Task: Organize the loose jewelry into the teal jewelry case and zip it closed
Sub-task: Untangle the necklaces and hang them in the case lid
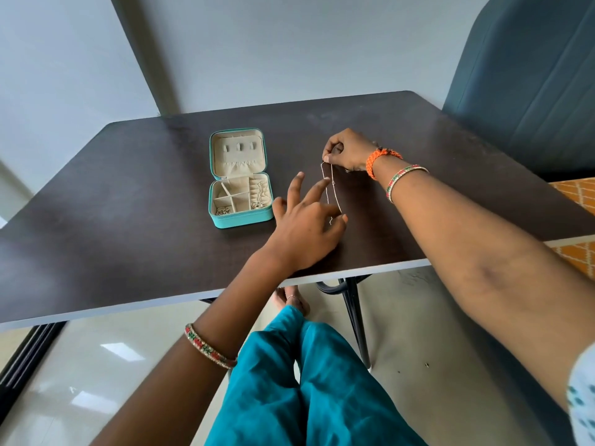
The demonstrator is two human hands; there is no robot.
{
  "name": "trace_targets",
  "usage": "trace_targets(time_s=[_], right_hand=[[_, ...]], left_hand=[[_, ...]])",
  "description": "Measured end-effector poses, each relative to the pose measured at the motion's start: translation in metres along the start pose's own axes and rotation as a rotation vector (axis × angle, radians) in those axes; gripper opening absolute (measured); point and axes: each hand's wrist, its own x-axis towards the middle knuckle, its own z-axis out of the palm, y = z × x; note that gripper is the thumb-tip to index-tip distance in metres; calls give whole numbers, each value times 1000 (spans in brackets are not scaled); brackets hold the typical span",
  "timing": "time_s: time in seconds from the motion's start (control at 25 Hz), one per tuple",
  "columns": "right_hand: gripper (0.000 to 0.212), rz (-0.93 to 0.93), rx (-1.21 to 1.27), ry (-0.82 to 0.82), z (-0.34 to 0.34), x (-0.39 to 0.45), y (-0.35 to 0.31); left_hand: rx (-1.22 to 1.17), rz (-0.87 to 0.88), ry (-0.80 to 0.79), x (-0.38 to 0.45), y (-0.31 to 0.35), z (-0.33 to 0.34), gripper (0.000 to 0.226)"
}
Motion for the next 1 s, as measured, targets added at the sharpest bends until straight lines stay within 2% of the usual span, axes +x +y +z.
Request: trace_targets(time_s=[0.12,0.52,0.64,0.8,0.92,1.0], right_hand=[[22,36,4,2,2,4,4],[24,59,193,-22,4,11,10],[16,69,146,-88,-2,15,7],[22,69,134,-165,-16,14,0],[16,11,94,-12,-25,5,-17],[14,-103,80,122,-29,-6,-42]], left_hand=[[-57,21,50,-10,2,6,30],[-122,52,133,-12,-1,16,27],[-94,65,163,-12,0,17,37],[-27,82,190,-10,5,5,47],[-62,77,329,-6,-2,-16,33],[-187,-1,478,-1,-23,-34,26]])
